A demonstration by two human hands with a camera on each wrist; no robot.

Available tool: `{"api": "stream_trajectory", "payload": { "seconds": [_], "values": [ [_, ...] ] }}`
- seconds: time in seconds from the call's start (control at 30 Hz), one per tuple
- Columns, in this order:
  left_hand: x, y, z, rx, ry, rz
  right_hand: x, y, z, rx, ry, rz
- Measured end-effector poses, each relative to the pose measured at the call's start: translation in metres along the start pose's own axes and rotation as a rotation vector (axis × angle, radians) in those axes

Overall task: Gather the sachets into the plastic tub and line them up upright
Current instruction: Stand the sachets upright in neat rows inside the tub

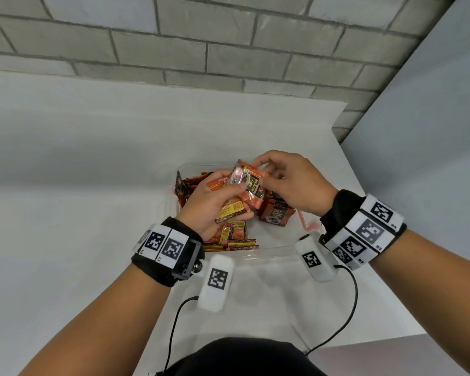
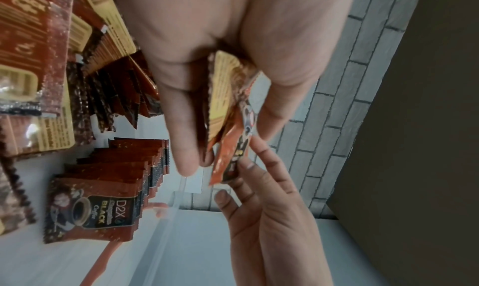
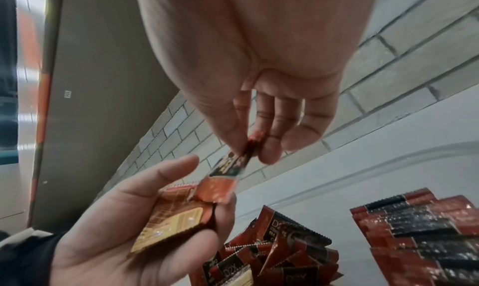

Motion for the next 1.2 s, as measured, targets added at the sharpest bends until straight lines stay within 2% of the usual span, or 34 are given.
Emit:
{"api": "stream_trajectory", "payload": {
  "seconds": [0.13,0.27,0.4,0.53,0.7,0.83,0.97,1.2],
  "values": [
    [-0.001,-0.001,0.0,0.005,0.007,-0.066,0.003,-0.011,-0.001,-0.053,-0.011,-0.02],
    [-0.003,0.003,0.001,0.074,0.006,-0.085,0.002,0.009,-0.001,0.118,-0.029,-0.162],
    [-0.005,0.0,0.0,0.05,0.023,-0.073,-0.007,0.014,0.0,0.085,-0.072,-0.192],
    [-0.016,0.001,-0.003,0.051,0.099,-0.043,-0.028,0.015,0.002,0.047,-0.084,0.087],
    [-0.03,0.001,-0.005,0.042,0.168,0.033,0.003,0.033,0.011,0.089,-0.342,0.55],
    [-0.029,0.001,-0.005,0.041,0.152,0.031,0.02,0.054,0.006,0.155,-0.388,0.695],
    [-0.033,0.001,-0.004,0.03,0.16,0.016,0.03,0.056,0.003,0.145,-0.448,0.847],
    [-0.033,0.002,-0.004,0.034,0.155,0.012,0.035,0.057,-0.001,0.139,-0.434,0.945]
  ]
}}
Point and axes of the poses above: each hand's wrist, its own z-axis away from the middle knuckle, its own x-axis out of the palm, y = z × x, the point moved 9 cm from there along -z, towards the middle knuckle, and after that the axes turned 3 degrees about -y, right-handed, at the moved point
